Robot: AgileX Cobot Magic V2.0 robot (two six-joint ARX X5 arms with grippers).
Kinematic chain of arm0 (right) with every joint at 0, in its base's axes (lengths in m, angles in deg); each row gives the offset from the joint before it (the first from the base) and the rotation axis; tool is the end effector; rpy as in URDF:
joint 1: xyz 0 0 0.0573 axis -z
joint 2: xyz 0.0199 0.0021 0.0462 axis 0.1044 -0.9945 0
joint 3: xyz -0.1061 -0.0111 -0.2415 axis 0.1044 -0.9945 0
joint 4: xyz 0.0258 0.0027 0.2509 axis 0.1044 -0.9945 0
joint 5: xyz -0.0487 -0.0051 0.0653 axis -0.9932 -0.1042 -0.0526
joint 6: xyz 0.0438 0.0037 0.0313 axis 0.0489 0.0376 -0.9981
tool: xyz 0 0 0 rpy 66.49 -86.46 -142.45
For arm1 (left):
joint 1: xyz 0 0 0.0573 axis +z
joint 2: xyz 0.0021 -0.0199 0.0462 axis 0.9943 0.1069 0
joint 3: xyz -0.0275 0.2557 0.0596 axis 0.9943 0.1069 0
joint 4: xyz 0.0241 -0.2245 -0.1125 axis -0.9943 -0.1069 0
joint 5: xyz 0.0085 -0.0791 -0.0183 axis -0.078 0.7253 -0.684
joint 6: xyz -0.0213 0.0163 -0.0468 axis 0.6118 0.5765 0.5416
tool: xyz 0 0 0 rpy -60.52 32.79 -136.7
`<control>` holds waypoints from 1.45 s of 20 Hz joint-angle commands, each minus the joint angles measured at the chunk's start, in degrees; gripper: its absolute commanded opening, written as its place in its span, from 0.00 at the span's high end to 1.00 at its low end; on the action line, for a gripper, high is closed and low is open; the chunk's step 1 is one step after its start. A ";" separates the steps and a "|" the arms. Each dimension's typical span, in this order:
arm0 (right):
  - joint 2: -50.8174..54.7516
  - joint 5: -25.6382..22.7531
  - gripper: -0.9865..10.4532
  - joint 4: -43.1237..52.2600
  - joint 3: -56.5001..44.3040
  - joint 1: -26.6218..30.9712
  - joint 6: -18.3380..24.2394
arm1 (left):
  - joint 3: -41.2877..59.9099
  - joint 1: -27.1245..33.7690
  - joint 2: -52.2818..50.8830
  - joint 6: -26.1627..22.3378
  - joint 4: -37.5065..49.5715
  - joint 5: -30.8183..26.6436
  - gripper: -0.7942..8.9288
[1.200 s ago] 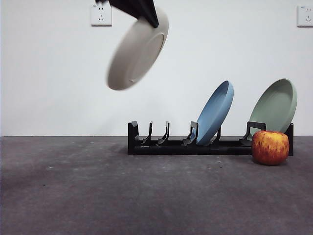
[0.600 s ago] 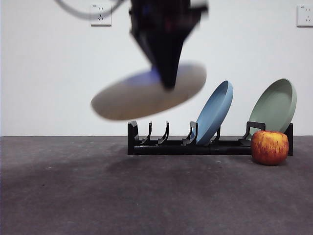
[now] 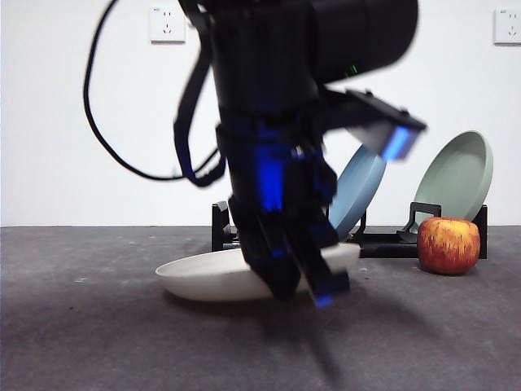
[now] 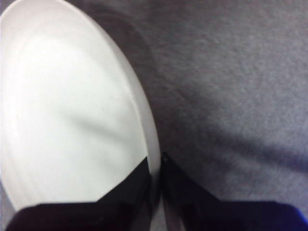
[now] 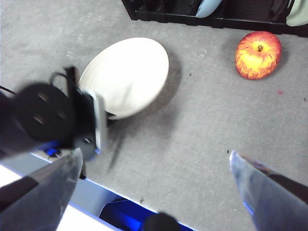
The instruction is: Take the yellow plate from the plate rack,put the plate on the table,take the apple from the table,put the apple in the plate
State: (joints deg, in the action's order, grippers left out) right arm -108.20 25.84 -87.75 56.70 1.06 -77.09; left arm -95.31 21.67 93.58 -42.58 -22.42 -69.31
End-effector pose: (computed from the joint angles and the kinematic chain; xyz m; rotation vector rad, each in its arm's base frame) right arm 0.1001 0.0206 0.3481 0.0555 0.7823 0.5105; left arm 0.1798 -0.3127 0.1644 1.1209 0.7772 -0.6779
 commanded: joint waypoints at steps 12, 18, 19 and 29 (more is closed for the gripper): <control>0.02 0.02 0.37 0.28 0.15 -0.20 -0.39 | -2.16 -1.16 0.26 2.69 -1.66 0.35 0.62; -4.83 -0.42 0.37 5.68 0.15 -0.20 -1.73 | -9.01 -1.09 -12.59 9.75 -7.17 6.03 0.62; -6.51 -0.46 0.37 7.80 0.15 -0.20 -2.58 | -9.92 -0.96 -15.43 11.32 -7.37 8.09 0.62; -35.15 -10.91 0.36 29.03 0.15 -0.46 -3.58 | -11.85 -0.72 -43.67 20.70 -14.82 14.01 0.62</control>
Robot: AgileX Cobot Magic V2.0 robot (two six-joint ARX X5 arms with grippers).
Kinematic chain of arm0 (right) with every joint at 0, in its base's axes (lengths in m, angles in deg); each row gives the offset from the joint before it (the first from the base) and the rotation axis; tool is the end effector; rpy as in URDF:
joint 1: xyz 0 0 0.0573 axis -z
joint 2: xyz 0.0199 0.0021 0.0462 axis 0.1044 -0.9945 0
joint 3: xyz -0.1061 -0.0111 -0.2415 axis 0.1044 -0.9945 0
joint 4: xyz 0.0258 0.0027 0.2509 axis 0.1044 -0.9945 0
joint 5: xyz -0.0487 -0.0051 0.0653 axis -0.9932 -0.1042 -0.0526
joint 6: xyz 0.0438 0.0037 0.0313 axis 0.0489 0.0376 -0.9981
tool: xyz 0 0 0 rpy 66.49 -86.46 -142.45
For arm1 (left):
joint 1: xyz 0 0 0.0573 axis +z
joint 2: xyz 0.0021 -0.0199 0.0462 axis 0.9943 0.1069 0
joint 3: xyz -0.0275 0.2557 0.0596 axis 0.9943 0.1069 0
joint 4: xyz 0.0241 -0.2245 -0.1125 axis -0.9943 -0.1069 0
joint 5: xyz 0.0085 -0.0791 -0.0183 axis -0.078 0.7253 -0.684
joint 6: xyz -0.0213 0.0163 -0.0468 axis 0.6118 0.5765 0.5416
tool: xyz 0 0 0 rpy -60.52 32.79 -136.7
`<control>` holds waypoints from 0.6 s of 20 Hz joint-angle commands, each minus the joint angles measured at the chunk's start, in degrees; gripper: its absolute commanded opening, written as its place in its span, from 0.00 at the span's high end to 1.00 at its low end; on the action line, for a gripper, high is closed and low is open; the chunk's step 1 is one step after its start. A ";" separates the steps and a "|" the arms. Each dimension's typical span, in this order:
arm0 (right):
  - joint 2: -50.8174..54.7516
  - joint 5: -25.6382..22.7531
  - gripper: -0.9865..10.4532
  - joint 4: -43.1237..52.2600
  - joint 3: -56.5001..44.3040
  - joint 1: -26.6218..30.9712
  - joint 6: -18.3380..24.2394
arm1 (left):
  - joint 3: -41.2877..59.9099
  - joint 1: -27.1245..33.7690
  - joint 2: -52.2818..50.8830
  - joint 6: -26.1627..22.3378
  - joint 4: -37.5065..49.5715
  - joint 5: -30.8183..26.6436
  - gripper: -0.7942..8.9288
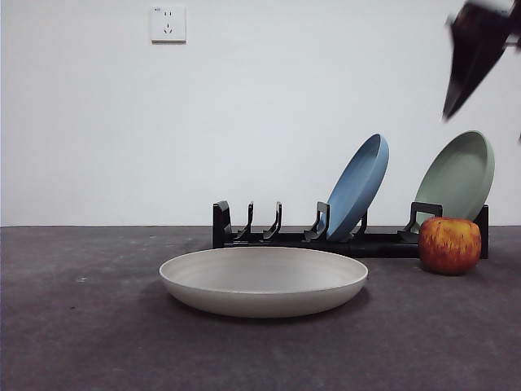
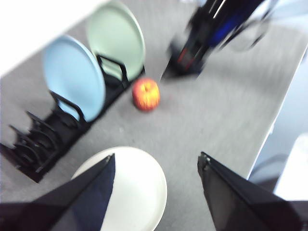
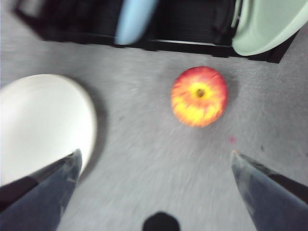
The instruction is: Take the yellow plate from the plate rack,put the plate on the table,take the apple from the table,put the apple in the plate
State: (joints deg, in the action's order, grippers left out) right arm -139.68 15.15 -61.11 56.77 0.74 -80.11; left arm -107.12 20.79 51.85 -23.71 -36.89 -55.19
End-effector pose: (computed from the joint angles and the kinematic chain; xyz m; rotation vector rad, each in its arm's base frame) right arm 0.2559 0.0303 0.2873 0.0321 0.8865 0.3166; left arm 0.1025 -0.1874 0.4183 0.2959 0.4125 -0.8483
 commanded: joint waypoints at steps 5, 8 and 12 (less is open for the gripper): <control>-14.97 -6.43 0.34 10.01 0.09 -0.22 0.37 | -0.04 0.15 -8.24 4.52 -3.02 -0.09 0.62; -19.12 -6.43 0.30 14.45 0.09 -0.22 1.20 | -0.04 0.15 -8.72 5.77 -4.94 -0.11 0.62; -23.17 -6.38 0.30 20.76 0.09 -0.22 1.18 | -0.04 0.15 -8.68 6.80 -5.62 -0.07 0.62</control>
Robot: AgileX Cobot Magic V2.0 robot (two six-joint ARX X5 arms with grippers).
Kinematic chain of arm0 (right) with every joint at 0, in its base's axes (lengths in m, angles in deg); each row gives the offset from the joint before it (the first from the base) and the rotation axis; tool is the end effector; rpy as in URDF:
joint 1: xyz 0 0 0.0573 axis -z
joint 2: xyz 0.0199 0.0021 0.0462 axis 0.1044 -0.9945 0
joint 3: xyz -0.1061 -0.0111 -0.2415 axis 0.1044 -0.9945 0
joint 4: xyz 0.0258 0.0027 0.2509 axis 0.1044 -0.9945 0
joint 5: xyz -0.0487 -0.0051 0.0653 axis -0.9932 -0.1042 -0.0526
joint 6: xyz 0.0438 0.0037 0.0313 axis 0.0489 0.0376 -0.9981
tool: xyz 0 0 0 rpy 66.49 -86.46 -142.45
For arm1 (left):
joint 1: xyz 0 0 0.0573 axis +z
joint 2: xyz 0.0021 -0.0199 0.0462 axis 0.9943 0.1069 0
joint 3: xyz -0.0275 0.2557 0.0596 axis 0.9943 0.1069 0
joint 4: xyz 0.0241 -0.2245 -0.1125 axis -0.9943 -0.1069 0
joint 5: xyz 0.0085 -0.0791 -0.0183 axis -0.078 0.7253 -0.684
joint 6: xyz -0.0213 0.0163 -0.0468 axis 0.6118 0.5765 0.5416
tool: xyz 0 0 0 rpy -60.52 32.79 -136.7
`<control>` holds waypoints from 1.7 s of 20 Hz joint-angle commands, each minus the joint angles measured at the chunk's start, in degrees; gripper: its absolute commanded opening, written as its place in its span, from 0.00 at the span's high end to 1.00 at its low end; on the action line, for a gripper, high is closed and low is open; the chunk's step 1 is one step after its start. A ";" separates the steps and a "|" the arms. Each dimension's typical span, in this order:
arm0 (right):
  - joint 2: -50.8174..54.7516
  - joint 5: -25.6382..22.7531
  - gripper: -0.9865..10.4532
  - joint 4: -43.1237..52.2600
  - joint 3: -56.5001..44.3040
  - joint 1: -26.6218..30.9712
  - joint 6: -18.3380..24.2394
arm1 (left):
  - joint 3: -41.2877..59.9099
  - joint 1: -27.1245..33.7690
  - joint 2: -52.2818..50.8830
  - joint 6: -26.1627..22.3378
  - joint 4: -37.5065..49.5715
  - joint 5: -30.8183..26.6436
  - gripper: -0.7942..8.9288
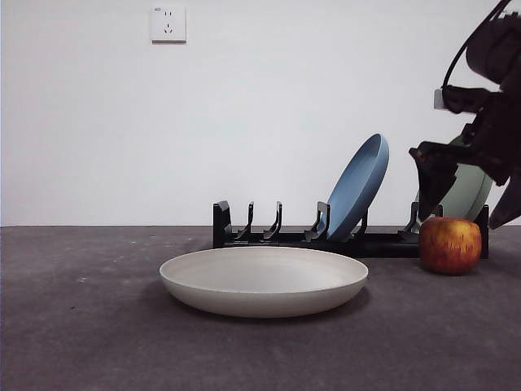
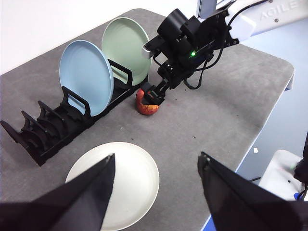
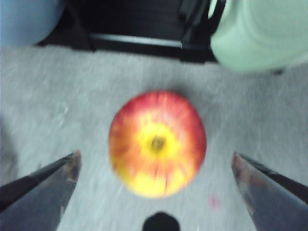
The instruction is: Take the yellow plate from the plate rack,put the plate on the table,take the apple from the table,put the apple in the plate
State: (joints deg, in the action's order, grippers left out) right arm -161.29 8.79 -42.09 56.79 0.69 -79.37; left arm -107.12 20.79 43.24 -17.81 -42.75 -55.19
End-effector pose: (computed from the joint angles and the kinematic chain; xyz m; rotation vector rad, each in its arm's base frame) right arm 0.3355 0.0347 0.2008 -0.0290 0.9319 0.2193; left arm 0.0784 -0.1401 0.4347 0.1698 0.4162 -0.8302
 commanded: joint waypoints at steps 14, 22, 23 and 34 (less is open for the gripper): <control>-7.43 0.57 0.67 7.39 0.07 -0.17 -0.26 | -0.04 0.15 -0.07 1.68 0.39 -1.84 0.62; -2.80 2.29 0.93 4.87 0.07 -0.90 -1.55 | -0.04 0.15 -0.07 1.66 -0.02 -1.84 0.62; -0.09 2.82 0.93 3.87 0.07 -1.53 -1.70 | -0.04 0.15 -0.07 1.64 -0.04 -1.84 0.62; 2.84 0.44 0.93 5.20 0.07 -27.76 -3.58 | -0.04 0.15 -0.07 1.68 -0.35 -1.57 0.62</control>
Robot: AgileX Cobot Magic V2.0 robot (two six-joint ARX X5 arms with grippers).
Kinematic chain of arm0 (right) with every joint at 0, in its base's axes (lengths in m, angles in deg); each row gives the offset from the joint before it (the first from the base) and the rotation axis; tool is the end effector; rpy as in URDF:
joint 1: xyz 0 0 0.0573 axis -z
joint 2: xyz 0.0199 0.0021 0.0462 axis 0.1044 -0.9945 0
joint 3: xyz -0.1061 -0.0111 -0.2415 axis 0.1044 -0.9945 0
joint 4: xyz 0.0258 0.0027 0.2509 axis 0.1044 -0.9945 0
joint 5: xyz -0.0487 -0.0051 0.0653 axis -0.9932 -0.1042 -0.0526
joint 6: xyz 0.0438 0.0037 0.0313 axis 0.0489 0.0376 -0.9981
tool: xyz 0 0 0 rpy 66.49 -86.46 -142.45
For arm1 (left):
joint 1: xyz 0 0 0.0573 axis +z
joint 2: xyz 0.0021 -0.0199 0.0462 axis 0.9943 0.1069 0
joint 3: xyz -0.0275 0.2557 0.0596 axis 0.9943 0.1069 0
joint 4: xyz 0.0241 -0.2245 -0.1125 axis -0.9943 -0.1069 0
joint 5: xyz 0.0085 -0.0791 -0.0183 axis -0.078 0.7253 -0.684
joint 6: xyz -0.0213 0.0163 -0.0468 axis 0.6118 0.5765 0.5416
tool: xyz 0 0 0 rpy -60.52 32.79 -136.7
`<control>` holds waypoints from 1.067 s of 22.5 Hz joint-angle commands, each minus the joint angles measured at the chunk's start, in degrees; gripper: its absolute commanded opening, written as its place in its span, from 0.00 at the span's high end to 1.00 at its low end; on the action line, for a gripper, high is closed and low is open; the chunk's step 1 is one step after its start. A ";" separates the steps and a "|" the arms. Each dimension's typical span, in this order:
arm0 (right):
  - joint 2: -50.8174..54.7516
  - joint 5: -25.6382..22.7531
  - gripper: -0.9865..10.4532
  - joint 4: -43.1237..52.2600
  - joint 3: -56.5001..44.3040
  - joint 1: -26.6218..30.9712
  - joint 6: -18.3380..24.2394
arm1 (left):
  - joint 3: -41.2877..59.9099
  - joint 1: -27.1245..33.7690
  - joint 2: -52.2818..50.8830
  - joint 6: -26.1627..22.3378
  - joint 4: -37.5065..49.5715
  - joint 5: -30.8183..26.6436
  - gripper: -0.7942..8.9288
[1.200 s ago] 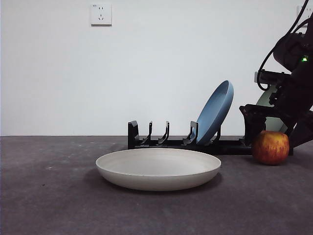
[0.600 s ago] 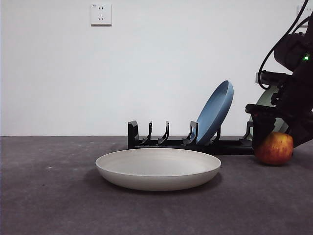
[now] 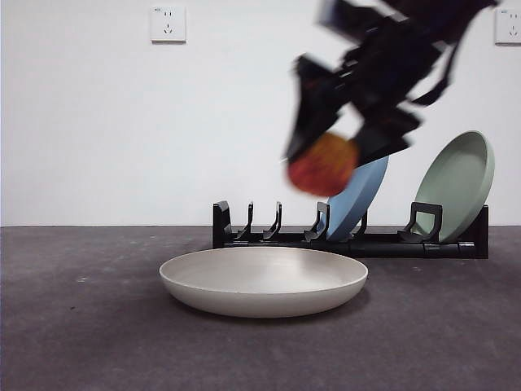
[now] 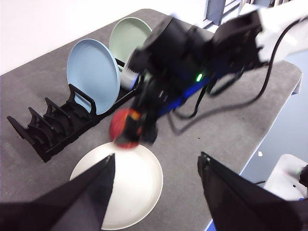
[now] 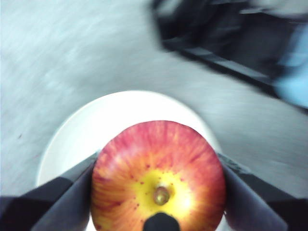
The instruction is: Take the yellow plate from the plate rack,put the plate on the table,take the apple from the table,put the apple in the plate
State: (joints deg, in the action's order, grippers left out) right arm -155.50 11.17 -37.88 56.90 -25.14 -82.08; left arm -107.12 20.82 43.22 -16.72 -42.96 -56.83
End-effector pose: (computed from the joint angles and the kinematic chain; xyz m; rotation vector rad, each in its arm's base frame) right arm 0.2809 0.1752 0.2380 -0.1452 0.7605 0.6707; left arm 0.0790 -0.1393 0.4345 0.1582 0.4198 -0.7974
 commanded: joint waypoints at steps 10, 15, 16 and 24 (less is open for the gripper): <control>-15.67 -5.27 0.93 3.89 -0.04 -7.30 -0.92 | -0.04 0.13 -0.04 0.61 -1.75 0.00 0.62; -15.61 -5.22 0.59 2.62 -0.04 -7.30 -0.92 | -0.04 0.13 -0.04 0.61 -2.25 -0.02 0.62; -15.54 -5.22 0.47 2.62 -0.04 -7.30 -0.94 | -0.04 0.13 -0.04 0.61 -2.34 -0.02 0.62; -11.96 -5.27 0.36 3.02 -0.02 -7.30 -0.92 | -0.04 0.13 -0.04 0.61 -3.32 -0.04 0.62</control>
State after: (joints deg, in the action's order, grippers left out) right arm -168.70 6.10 -35.38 57.23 -32.29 -82.67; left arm -107.12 20.82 43.22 -16.72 -46.33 -56.85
